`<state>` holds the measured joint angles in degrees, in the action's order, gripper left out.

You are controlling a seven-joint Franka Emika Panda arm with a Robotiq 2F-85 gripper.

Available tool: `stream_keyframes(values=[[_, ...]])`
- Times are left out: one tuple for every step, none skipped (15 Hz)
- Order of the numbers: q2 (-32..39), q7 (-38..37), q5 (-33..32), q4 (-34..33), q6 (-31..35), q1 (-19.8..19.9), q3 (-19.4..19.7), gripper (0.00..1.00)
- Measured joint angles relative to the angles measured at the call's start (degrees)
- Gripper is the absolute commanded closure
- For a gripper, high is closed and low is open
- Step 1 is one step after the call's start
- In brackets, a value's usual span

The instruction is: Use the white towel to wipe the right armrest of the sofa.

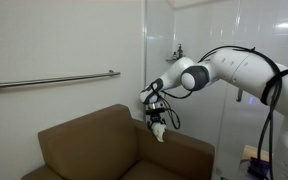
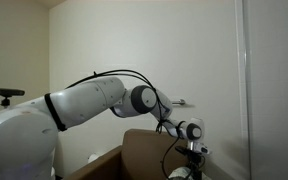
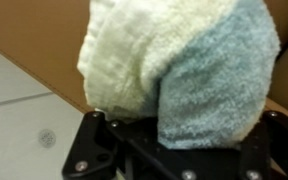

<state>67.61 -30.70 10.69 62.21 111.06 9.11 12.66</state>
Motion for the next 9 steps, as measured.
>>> stream_keyframes(values=[[-0.5,0.0,0.0,1.0,0.8,-0.2,0.1,0.92],[-1.2,0.0,0.0,2.5,2.1,-0.4,0.1,0.92],[-2.2,0.0,0.0,4.4,3.8,-0.6,0.1,0.92],[-3.2,0.0,0.1,6.5,5.4,-0.7,0.1,0.92],[-4.3,0.0,0.1,8.6,6.9,-0.7,0.2,0.92],[-5.4,0.0,0.1,10.7,8.1,-0.7,0.2,0.92],[-6.6,-0.1,0.2,13.1,9.2,-0.7,0.4,0.92],[-7.7,-0.1,0.2,15.4,10.3,-0.7,0.5,0.92],[-8.8,-0.2,0.2,17.7,11.4,-0.7,0.8,0.92]])
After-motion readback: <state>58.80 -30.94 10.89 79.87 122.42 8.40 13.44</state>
